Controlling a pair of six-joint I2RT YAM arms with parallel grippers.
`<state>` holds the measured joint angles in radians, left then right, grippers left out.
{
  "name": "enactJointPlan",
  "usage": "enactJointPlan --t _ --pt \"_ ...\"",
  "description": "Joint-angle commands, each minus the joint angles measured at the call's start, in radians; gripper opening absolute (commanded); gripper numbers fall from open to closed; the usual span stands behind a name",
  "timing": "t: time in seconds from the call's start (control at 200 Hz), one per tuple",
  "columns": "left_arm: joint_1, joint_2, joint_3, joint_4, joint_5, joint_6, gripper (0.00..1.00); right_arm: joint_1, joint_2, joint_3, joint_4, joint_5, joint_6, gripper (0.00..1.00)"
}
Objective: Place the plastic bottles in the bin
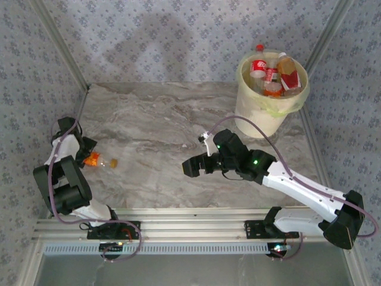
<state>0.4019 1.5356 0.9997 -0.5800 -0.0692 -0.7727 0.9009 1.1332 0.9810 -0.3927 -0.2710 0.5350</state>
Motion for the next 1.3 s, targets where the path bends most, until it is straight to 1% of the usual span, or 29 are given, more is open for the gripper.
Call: enactJointPlan --t 0.0,0.385,0.715,0.804,0.984,1.154,1.294 --pt "-0.015 0.001 -0.019 -0.027 -0.021 -0.016 0.76 0.01 0.006 0.03 -0.018 0.021 0.006 1.0" --pt "-0.047 0.032 -0.036 -0.03 -0.049 -0.059 0.73 0.012 0.004 0.027 -0.024 0.024 0.003 1.0" --pt "-0.049 0.065 -0.071 0.015 -0.048 -0.073 0.7 0.014 0.012 0.03 -0.026 0.025 0.006 1.0" --pt "-0.049 0.06 -0.079 0.024 -0.048 -0.076 0.68 0.015 0.014 0.03 -0.024 0.026 0.008 1.0" --pt "-0.051 0.038 -0.09 0.028 -0.045 -0.08 0.55 0.016 0.02 0.03 -0.021 0.026 0.009 1.0" --pt "-0.065 -0.007 -0.102 0.025 -0.047 -0.088 0.5 0.016 0.022 0.03 -0.018 0.027 0.008 1.0" --pt "-0.099 -0.056 -0.109 0.02 -0.046 -0.088 0.49 0.016 0.016 0.029 -0.02 0.043 0.008 1.0"
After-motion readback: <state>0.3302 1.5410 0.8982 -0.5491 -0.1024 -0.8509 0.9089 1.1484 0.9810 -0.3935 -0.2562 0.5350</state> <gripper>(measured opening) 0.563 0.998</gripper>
